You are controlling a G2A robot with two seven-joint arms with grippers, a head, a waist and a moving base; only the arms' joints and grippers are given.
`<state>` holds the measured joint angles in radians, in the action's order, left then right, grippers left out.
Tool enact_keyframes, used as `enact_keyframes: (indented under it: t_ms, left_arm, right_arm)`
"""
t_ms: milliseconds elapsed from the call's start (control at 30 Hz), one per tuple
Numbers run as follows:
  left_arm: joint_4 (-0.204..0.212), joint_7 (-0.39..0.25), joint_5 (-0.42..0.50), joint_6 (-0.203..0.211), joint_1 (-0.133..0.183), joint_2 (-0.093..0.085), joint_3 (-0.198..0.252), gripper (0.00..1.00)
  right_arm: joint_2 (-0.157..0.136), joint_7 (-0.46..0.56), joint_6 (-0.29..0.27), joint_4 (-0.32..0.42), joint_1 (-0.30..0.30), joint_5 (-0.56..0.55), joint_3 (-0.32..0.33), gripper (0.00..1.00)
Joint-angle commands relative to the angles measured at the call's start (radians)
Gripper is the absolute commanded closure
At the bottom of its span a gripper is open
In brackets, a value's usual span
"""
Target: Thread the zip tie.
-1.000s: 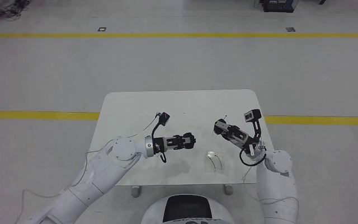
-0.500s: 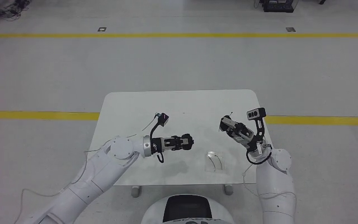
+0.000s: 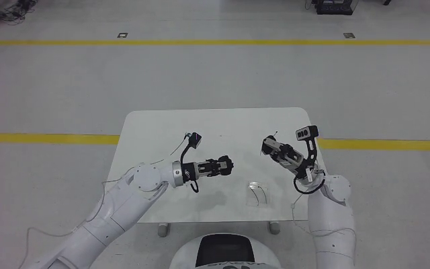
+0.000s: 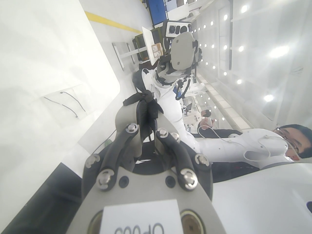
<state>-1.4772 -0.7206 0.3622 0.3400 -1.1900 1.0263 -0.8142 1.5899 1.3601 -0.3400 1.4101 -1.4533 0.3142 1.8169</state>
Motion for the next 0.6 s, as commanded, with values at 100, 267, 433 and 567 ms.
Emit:
enact_keyframes:
  t_ms: [100, 267, 433, 567]
  left_arm:
    - [0.000, 0.000, 0.000, 0.000, 0.000, 0.000, 0.000, 1.00]
    - [0.000, 0.000, 0.000, 0.000, 0.000, 0.000, 0.000, 1.00]
    - [0.000, 0.000, 0.000, 0.000, 0.000, 0.000, 0.000, 1.00]
    - [0.000, 0.000, 0.000, 0.000, 0.000, 0.000, 0.000, 1.00]
  right_arm:
    - [0.001, 0.030, 0.000, 0.005, 0.030, -0.042, 0.000, 1.00]
    - [-0.011, 0.030, 0.000, 0.011, 0.055, -0.111, -0.016, 1.00]
    - [-0.052, 0.030, 0.000, -0.020, 0.103, -0.126, -0.049, 1.00]
    - [-0.111, 0.030, 0.000, -0.071, 0.151, -0.093, -0.093, 1.00]
